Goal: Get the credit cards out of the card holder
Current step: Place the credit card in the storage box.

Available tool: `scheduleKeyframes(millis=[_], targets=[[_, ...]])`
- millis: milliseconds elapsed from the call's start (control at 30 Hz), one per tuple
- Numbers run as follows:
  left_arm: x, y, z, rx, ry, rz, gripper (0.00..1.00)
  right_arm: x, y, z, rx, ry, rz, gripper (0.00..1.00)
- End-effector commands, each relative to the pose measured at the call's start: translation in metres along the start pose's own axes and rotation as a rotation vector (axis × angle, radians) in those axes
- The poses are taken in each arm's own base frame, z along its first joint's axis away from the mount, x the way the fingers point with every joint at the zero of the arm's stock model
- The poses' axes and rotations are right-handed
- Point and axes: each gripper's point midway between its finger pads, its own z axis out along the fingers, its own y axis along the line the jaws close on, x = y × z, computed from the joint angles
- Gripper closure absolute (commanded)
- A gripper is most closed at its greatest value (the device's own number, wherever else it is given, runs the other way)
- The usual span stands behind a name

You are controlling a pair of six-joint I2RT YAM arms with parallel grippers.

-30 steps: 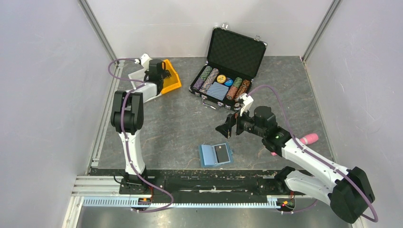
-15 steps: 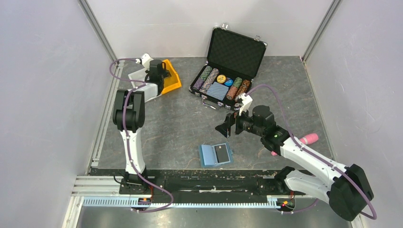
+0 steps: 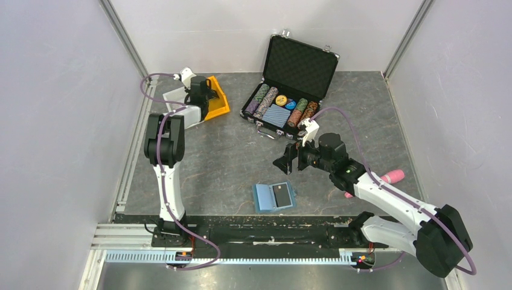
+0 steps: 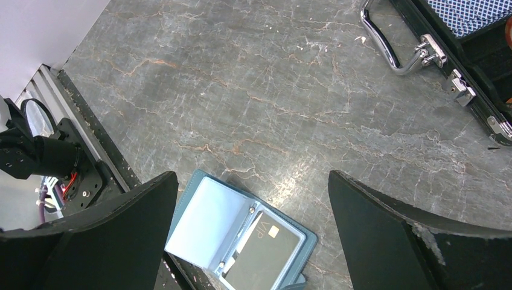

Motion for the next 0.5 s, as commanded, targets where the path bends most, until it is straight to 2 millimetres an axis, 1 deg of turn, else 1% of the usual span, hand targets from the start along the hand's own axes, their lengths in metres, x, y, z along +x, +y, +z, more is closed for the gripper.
scheduleKeyframes(millis=[0,233,333,467], targets=[[-0.029,-0.013,0.002,0.023,-0.063,0.029,0.56,-0.026,0.006,0.0,-0.008,-0.057,-0.027,0.02],[-0.043,-0.029,-0.003,0.069,-0.056,0.022,0.47,-0.025,0.007,0.0,-0.013,-0.053,-0.022,0.02],[-0.053,-0.038,-0.007,0.09,-0.055,0.02,0.45,-0.022,0.008,0.0,-0.02,-0.04,-0.018,0.02],[-0.074,-0.053,-0.021,0.13,-0.066,-0.01,0.42,-0.018,0.011,0.002,-0.043,-0.007,-0.017,0.02]])
